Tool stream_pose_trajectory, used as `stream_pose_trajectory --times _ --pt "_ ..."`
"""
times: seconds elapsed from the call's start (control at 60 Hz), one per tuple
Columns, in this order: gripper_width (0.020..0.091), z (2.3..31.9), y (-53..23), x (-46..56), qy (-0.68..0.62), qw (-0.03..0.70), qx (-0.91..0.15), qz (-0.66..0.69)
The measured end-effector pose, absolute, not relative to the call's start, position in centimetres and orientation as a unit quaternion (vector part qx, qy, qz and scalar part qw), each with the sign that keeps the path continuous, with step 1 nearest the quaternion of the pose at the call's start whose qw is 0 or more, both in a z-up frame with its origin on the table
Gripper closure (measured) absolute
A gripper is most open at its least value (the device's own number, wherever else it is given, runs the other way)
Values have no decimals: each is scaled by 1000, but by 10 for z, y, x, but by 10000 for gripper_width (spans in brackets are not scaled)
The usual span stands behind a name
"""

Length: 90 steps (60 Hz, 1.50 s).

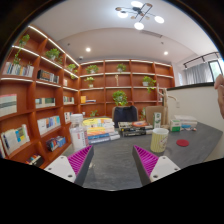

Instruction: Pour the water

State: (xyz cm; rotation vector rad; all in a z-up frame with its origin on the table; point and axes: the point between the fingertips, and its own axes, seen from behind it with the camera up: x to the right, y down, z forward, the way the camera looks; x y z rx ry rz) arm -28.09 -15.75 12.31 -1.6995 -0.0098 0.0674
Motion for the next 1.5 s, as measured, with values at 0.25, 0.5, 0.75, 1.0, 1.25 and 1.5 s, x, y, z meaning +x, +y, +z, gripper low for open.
stream_pose_trajectory --times 0.25,0.5,0.75,1.0,1.25,1.5 --pt "270 98 -115 -382 -47 661 -744 85" --pt "320 94 -60 -410 -69 667 -740 53" --pt "630 90 -47 -401 -77 673 -736 17" --pt "760 95 -48 -392 -34 672 -736 75" --pt "758 107 -25 -323 99 642 -742 167" --pt "759 146 22 -244 330 592 -628 384"
